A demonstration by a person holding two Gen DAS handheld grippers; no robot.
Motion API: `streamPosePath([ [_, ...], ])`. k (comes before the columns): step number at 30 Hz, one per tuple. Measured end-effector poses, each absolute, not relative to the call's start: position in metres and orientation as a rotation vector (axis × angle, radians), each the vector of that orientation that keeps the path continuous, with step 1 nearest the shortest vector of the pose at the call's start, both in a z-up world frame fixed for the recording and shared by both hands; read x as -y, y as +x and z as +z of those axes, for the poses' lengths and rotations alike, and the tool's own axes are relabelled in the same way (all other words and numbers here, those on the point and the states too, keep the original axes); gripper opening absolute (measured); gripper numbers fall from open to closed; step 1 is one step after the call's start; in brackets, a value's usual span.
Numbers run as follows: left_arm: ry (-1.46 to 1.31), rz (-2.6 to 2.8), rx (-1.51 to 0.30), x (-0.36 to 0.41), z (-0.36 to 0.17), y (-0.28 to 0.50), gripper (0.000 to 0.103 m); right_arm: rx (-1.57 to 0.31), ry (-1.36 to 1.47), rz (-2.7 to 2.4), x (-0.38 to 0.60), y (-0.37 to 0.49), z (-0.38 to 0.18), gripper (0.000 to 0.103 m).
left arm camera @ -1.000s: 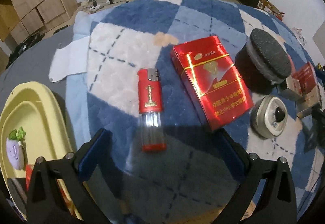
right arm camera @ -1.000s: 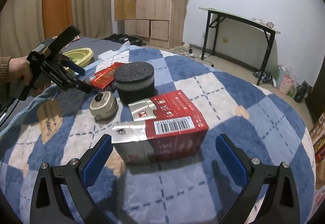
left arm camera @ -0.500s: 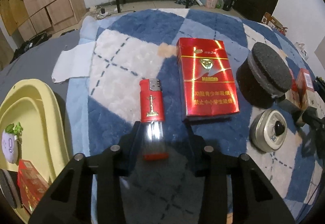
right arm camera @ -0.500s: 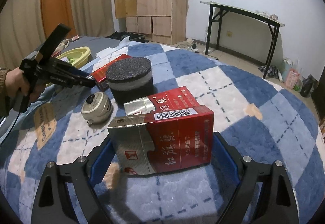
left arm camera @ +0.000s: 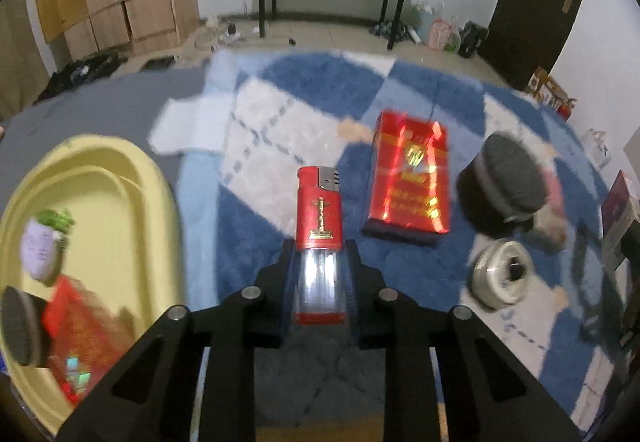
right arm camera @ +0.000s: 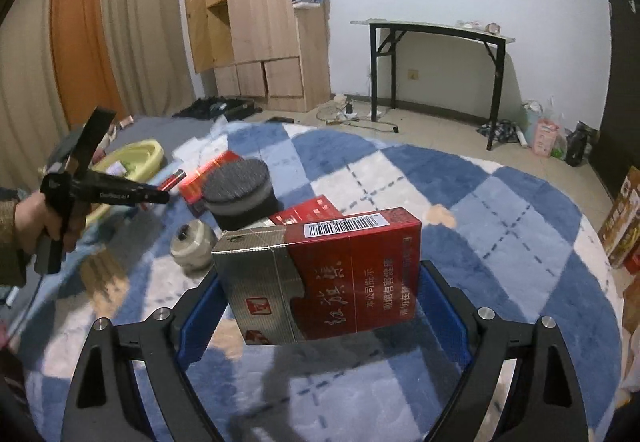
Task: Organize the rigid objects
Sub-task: 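Carry the lighter and red-and-white box into the yellow tray while both tools release them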
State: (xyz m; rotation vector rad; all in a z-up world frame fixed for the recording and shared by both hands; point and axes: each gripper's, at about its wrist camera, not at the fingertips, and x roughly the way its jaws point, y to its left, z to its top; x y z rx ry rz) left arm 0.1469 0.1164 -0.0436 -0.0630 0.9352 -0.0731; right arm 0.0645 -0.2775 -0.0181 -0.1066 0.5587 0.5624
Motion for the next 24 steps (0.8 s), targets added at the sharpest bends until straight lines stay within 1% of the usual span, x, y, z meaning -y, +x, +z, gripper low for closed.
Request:
streamPosePath([
  [3,-0.073,-0.051,-0.887,-0.133,-0.010,0.135,0.024,-0.516,-0.136,0.608,0.255,0.046,0.007,0.091],
  [7,-0.058,0.014,-0.835,-0.178,0.027,0.118,0.024,-0.477,-0.172,0.692,0.197,0.030,0.034,0.091],
  [12,-0.054,0.117,-0.830,-0.251,0.043,0.108,0.024,-0.491,-0.204,0.804,0.094,0.031,0.045,0.091],
  [15,-0.076,0.165,-0.826,-0.289,0.039,0.102,0.024,-0.521,-0.231,0.851,0.035,0.042,0.044,0.091],
  [17,-0.119,0.189,-0.835,-0.315,0.028,0.102,0.024,-0.541,-0.261,0.879,-0.001,0.050,0.038,0.091],
  [20,-0.168,0.198,-0.862,-0.338,0.007,0.105,0.024,-0.590,-0.291,0.890,-0.048,0.070,0.023,0.091],
  [24,-0.167,0.196,-0.908,-0.350,-0.023,0.115,0.024,-0.643,-0.335,0.888,-0.097,0.098,0.010,0.091],
])
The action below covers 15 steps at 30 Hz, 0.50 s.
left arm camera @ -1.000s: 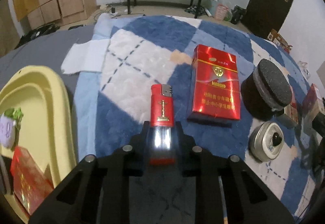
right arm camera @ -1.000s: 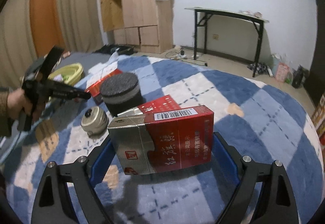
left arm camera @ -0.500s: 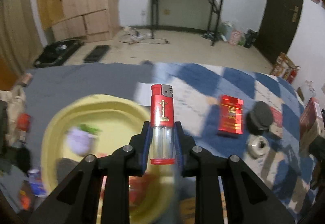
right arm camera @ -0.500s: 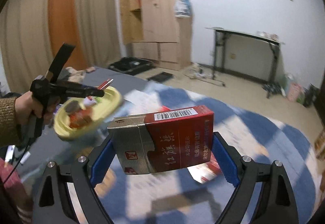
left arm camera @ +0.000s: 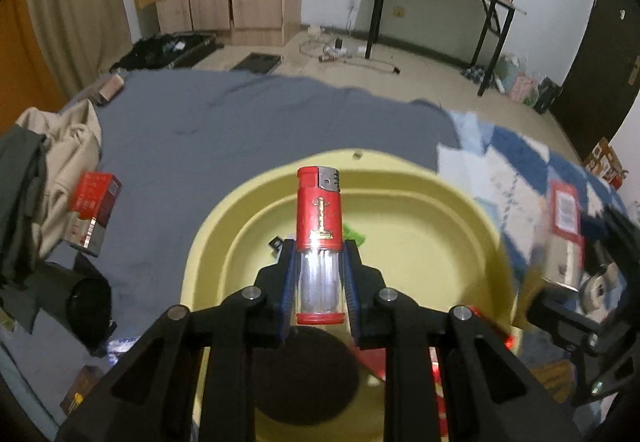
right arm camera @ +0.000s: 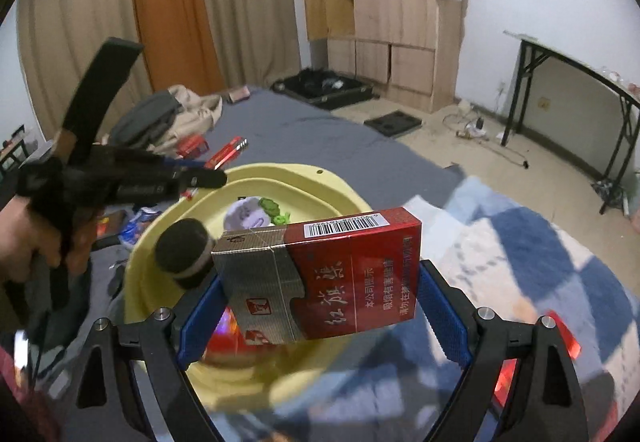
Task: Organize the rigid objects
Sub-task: 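Carry the lighter and red-and-white box into the yellow tray while both tools release them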
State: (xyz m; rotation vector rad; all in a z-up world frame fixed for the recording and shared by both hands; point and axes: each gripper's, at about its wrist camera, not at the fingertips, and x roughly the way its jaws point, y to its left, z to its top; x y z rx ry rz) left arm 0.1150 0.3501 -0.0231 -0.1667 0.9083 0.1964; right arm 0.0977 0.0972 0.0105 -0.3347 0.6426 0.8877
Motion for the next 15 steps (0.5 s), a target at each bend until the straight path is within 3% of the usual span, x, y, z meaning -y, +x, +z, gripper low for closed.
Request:
streamPosePath([
  [15,-0.191,0.166,-0.958,-0.362,-0.059,0.121,0.024,-0.712,-0.442,0.879,-0.187,0.138,-0.032,0.092],
])
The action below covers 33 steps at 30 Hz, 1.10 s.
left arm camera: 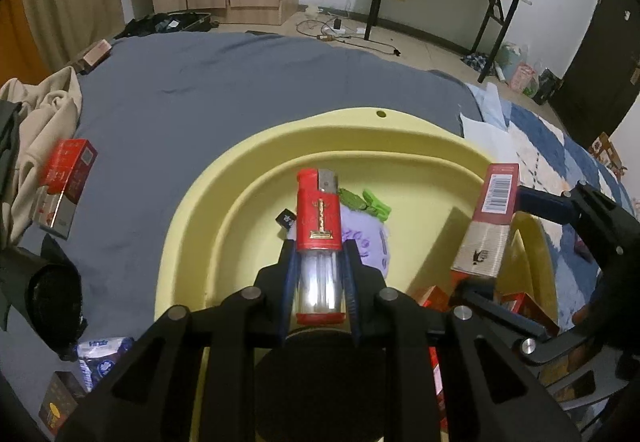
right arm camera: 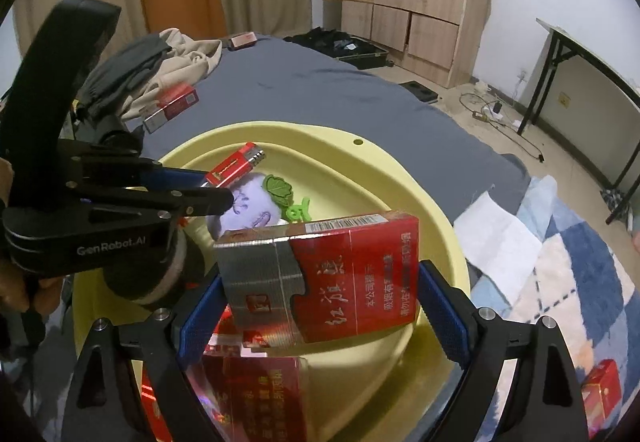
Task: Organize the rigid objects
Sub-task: 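Carry the lighter and red-and-white box into the yellow tray while both tools release them, then withdraw both tools from the tray and hover over the rug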
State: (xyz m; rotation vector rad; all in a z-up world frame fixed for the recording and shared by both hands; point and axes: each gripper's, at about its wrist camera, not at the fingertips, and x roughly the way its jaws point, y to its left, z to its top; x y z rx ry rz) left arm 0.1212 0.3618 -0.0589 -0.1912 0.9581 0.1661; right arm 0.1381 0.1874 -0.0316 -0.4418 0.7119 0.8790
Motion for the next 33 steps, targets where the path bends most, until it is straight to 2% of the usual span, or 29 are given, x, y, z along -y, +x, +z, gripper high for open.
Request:
streamPosePath([
  [3,-0.158,0.170,-0.949,-0.358,-0.055,0.120,0.025,-0.693,-0.424,0.890,-0.184,0.131,-0.029,0.093],
  [5,-0.145,0.180,-0.935,-0.355,-0.051,0.115,0.038,-0.673,-0.407,0.897,-0.173,0.124,-0.023,0.098],
  [7,-0.155,0.206,-0.916,-0.354,-0.044,0.109,0.073,-0.643,-0.383,0.910,-0.158,0.116,-0.011,0.103],
  [9,-0.177,0.236,-0.879,-0.353,-0.031,0.100,0.081,-0.634,-0.359,0.904,-0.144,0.110,-0.001,0.103],
  [11,-0.188,0.234,-0.849,-0.348,-0.013,0.094,0.083,-0.633,-0.316,0.900,-0.123,0.103,0.010,0.103],
  [13,-0.167,0.221,-0.813,-0.330,0.011,0.088,0.096,-0.620,-0.282,0.878,-0.094,0.094,0.024,0.103],
  [16,-0.149,0.186,-0.767,-0.298,0.041,0.082,0.103,-0.587,-0.223,0.819,-0.034,0.078,0.045,0.103],
  [23,-0.163,0.011,-0.720,-0.179,0.089,0.065,0.103,-0.530,-0.172,0.605,0.138,0.029,0.078,0.103],
  [28,-0.335,-0.164,-0.854,-0.113,0.077,0.041,0.103,-0.570,-0.193,0.494,0.224,-0.014,0.086,0.103],
  [33,-0.258,-0.154,-0.853,-0.061,0.058,0.017,0.103,-0.520,-0.177,0.480,0.284,-0.071,0.071,0.103],
])
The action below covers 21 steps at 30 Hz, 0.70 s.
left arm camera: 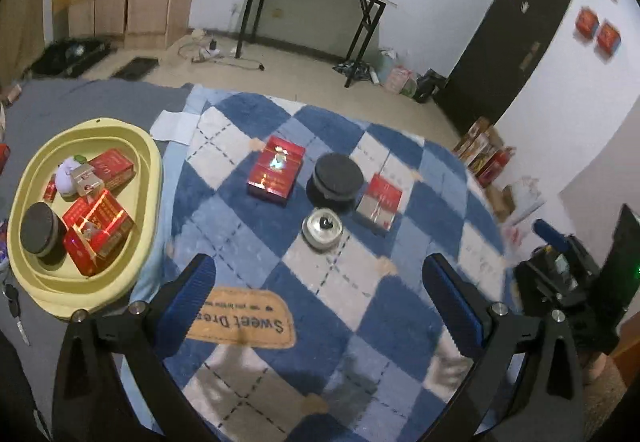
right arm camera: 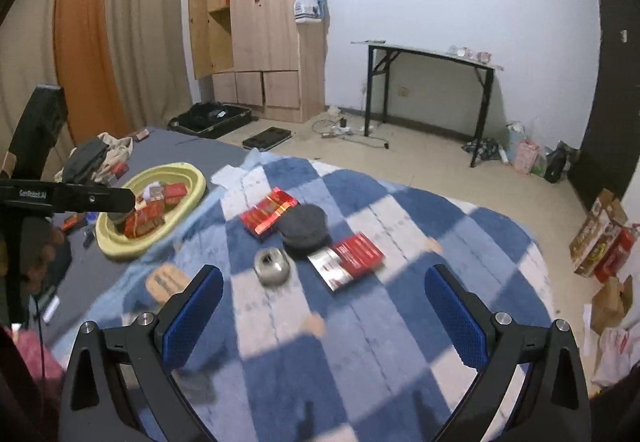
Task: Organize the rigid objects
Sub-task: 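Withdraw both tools from the tray and hover over the rug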
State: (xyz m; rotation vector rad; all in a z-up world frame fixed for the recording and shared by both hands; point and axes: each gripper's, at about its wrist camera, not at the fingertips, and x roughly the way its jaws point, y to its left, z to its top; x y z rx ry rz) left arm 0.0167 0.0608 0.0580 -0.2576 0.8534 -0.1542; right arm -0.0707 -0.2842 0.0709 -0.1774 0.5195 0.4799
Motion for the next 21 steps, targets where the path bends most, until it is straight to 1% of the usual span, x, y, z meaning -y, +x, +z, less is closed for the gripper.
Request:
streamPosePath([
  [2,-0.224,-0.147,-0.897,-0.050,0.043,0.017,0.103,-0.529,-0.155,0.449,0.300,-0.080,0.046,0.103],
  [4,-0.162,-0.146,-0.908,-0.038,0.031,0.020,0.103,-0.554,-0.163,0.467,0.299,-0.073,0.037,0.103],
  [7,-0.124,-0.141,-0.897,-0.033,0.023,0.025,0.103,-0.558,-0.187,0.494,0.291,-0.059,0.036,0.103],
  [9,-0.131,-0.144,-0.889,-0.031,0.022,0.027,0.103,-0.544,-0.142,0.511,0.292,-0.048,0.040,0.103],
  [11,-0.129,-0.138,-0.887,-0.032,0.020,0.031,0.103,-0.570,-0.105,0.519,0.294,-0.036,0.036,0.103],
  [17,-0.113,-0.102,-0.909,-0.036,0.009,0.038,0.103,-0.590,-0.156,0.523,0.282,-0.019,0.020,0.103],
  [21,-0.173,-0.098,-0.926,-0.037,0.001,0.039,0.103,-0.622,-0.161,0.508,0.274,-0.014,0.014,0.103],
])
